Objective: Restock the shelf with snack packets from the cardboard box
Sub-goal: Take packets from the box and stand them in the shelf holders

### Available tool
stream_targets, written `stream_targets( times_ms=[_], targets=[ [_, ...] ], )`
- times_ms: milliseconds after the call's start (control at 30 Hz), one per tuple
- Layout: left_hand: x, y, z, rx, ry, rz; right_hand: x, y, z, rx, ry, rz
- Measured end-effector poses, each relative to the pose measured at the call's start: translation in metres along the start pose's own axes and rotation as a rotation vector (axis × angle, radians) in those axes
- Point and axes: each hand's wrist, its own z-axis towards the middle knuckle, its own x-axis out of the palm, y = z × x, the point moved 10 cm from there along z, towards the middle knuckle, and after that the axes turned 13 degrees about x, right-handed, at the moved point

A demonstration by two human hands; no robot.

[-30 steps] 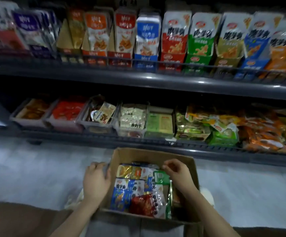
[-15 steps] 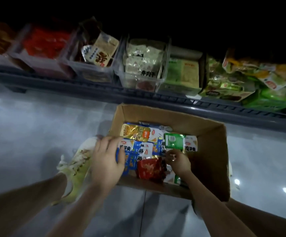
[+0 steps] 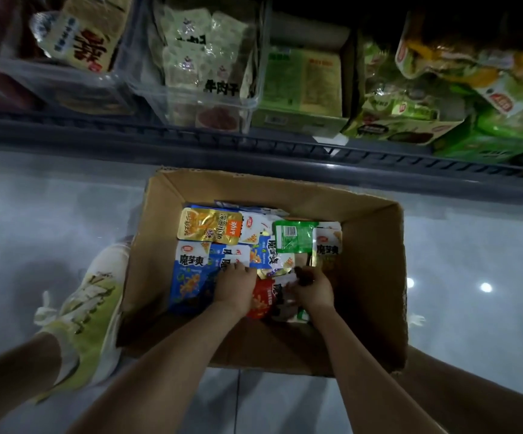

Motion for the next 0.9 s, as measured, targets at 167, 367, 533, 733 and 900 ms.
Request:
stream_targets(
  times_ms=[167, 367, 533, 733, 900],
  targets=[
    [-0.028, 0.016, -0.014, -0.005, -0.156, -0.317, 0.004, 0.019, 0.001, -0.035, 0.008, 0.135],
    [-0.085, 0.074, -0.088, -0.222, -0.385, -0.617, 0.014, 0.032, -0.007, -0.016, -0.017, 0.252],
    [-0.081, 0.071, -0.117, -0.26, -0.436, -1.094, 0.015, 0.027, -0.012, 0.035, -0.052, 0.313],
    [-0.087, 0.064, -0.137, -0.316, -0.616, -1.388, -0.012, 0.034, -0.052, -0.102, -0.193, 0.079],
    [-0.106, 0.059, -0.159, -0.292, -0.662, -1.422, -0.04, 0.047, -0.097, -0.287, -0.239, 0.03]
  ],
)
